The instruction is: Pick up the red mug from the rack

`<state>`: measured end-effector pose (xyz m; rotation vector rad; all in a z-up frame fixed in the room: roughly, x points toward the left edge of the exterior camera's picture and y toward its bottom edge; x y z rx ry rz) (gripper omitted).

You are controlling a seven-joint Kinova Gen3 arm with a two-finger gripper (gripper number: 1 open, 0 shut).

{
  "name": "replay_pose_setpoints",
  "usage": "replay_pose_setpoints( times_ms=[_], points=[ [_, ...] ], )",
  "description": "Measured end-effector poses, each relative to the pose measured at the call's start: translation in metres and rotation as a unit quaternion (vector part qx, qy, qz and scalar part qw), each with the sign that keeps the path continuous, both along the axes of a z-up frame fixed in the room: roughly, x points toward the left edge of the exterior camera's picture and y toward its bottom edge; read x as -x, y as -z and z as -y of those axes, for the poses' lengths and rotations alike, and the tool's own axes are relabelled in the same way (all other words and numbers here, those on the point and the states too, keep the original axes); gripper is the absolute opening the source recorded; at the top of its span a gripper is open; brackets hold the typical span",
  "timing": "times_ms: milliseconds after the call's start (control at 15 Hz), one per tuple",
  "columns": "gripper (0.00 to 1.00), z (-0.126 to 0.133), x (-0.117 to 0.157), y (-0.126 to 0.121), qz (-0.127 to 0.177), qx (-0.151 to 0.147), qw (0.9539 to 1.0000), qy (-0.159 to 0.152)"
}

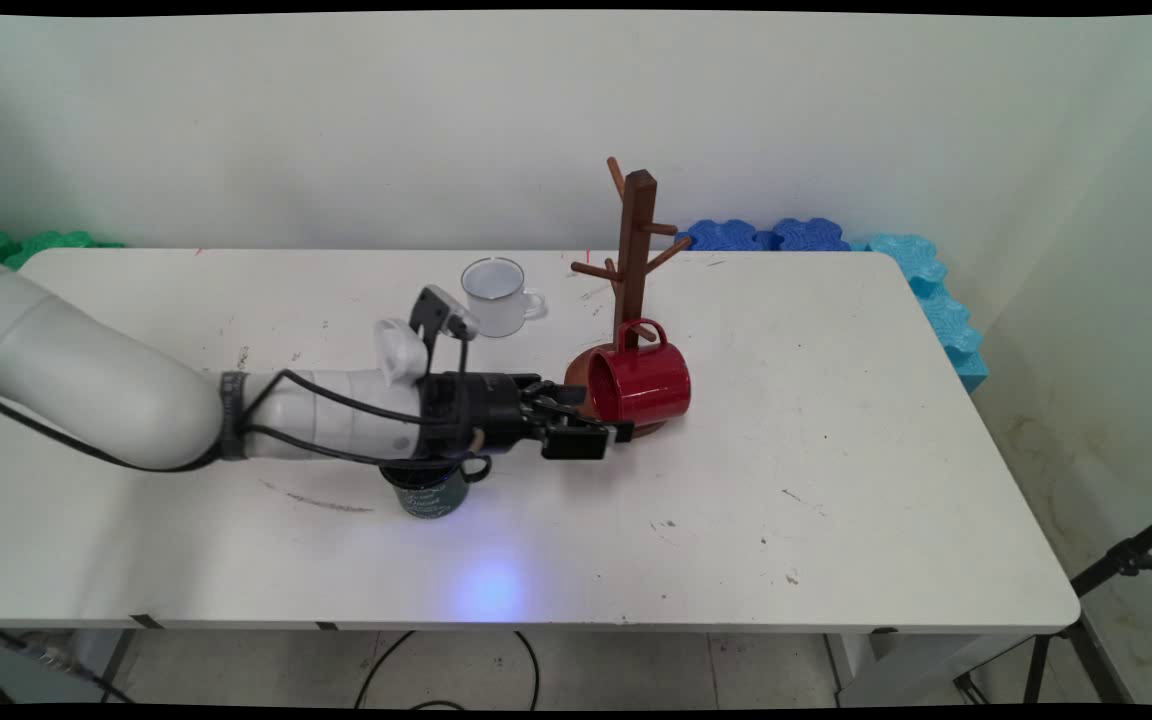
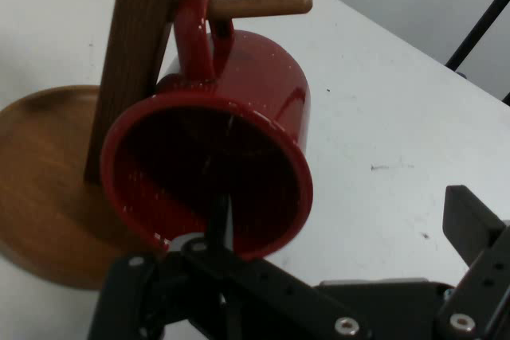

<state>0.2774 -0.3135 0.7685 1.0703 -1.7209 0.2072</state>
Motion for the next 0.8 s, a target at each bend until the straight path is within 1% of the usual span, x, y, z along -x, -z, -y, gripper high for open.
replay_pose_setpoints(
  times_ms=[333, 800],
  points=[
    [1.0, 0.009, 0.017, 0.015, -0.003, 0.017, 0.9998, -0.003],
    [1.0, 0.017, 0.029, 0.027, 0.001, 0.035, 0.9994, -0.004]
  ],
)
